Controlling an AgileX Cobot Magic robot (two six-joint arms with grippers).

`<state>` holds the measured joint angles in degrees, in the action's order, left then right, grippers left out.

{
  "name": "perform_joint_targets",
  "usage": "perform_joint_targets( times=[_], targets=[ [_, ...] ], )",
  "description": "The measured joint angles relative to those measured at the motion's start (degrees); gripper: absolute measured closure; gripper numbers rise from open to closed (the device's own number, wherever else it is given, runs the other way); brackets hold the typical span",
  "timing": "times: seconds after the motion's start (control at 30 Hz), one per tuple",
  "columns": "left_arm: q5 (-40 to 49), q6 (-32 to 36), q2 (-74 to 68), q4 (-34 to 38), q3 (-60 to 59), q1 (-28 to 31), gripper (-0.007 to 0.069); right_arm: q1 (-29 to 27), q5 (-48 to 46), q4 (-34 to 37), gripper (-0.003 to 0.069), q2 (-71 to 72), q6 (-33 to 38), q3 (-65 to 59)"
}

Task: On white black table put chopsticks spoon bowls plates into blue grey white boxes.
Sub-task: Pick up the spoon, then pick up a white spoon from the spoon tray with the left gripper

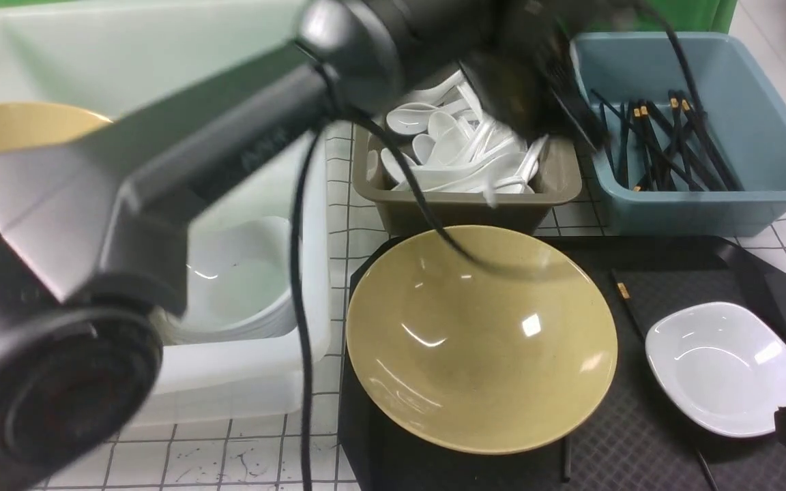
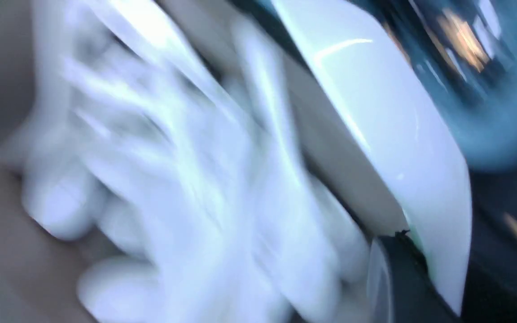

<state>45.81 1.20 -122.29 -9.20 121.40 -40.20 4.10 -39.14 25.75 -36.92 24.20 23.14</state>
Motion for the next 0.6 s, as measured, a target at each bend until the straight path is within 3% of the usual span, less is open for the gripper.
perform_joint_targets(
  times=[0.1,0.2,0.3,0.4,0.5,0.6],
  targets=[
    [-7.7,-0.8,-2.5,-0.9,0.0,3.1,0.0520,0.0,0.0,0.2,0.0607,0.0,0.0,0.0],
    [-9.2,-2.9,-4.9,-1.2,0.0,5.4,0.0351,0.0,0.0,0.2,0.0606,0.0,0.0,0.0],
    [-0.3,-6.6,-4.4,-0.8,0.7,5.6,0.0212,0.0,0.0,0.2,0.0604,0.0,0.0,0.0],
    [15.0,-7.0,-2.0,0.9,1.9,5.3,0.0132,0.0,0.0,0.2,0.0604,0.0,0.0,0.0],
    [23.2,-3.7,0.1,3.5,1.7,4.9,0.0106,0.0,0.1,0.3,0.0603,0.0,0.0,0.0],
    [25.0,-1.2,0.8,7.4,0.0,4.6,0.0100,0.1,0.0,0.3,0.0601,0.0,0.0,0.0]
  ],
)
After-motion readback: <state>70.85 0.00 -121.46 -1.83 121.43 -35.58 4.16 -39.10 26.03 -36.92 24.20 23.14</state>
